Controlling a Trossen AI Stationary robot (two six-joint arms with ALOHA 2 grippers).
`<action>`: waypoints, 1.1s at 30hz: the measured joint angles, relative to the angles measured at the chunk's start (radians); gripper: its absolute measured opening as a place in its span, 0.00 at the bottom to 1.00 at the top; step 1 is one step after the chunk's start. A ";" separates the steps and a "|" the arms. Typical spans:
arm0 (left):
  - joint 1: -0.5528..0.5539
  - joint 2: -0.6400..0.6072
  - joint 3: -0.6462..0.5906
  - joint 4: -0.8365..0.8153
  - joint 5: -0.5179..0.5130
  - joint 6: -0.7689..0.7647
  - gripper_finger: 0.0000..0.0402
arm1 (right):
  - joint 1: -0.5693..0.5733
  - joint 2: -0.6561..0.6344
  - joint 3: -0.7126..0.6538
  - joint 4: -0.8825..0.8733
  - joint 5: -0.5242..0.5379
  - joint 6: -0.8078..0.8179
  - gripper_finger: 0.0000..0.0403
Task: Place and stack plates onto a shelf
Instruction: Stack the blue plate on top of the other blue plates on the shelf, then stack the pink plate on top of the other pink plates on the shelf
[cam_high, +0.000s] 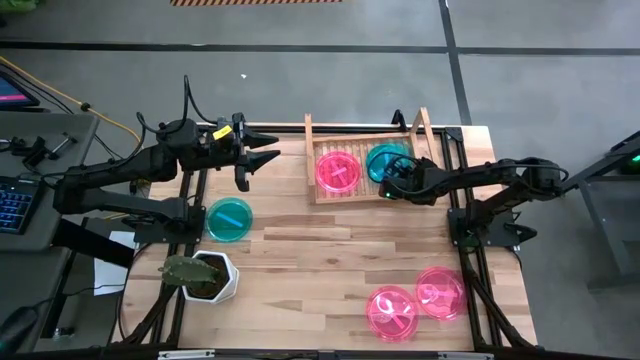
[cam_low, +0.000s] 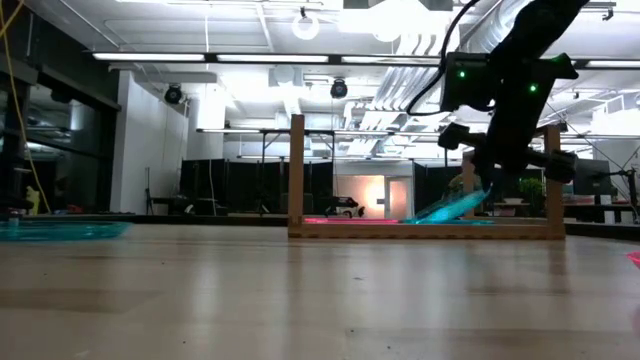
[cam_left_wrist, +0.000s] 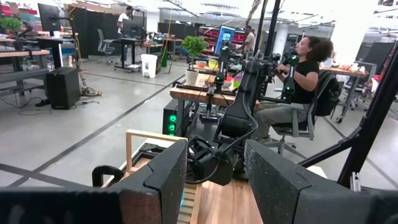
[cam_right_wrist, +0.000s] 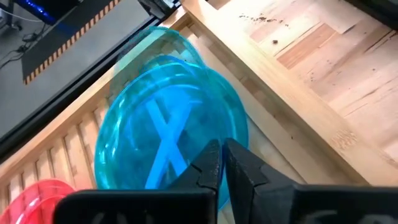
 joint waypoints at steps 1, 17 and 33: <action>0.000 0.000 0.000 0.000 0.000 0.000 0.38 | 0.000 0.000 0.000 0.002 0.000 0.002 0.04; 0.000 0.000 0.000 0.000 0.000 0.000 0.38 | 0.000 -0.001 0.000 0.006 -0.159 -0.087 0.53; 0.000 0.000 0.000 -0.001 0.000 0.000 0.38 | 0.032 -0.106 0.221 0.275 -0.542 -1.061 0.58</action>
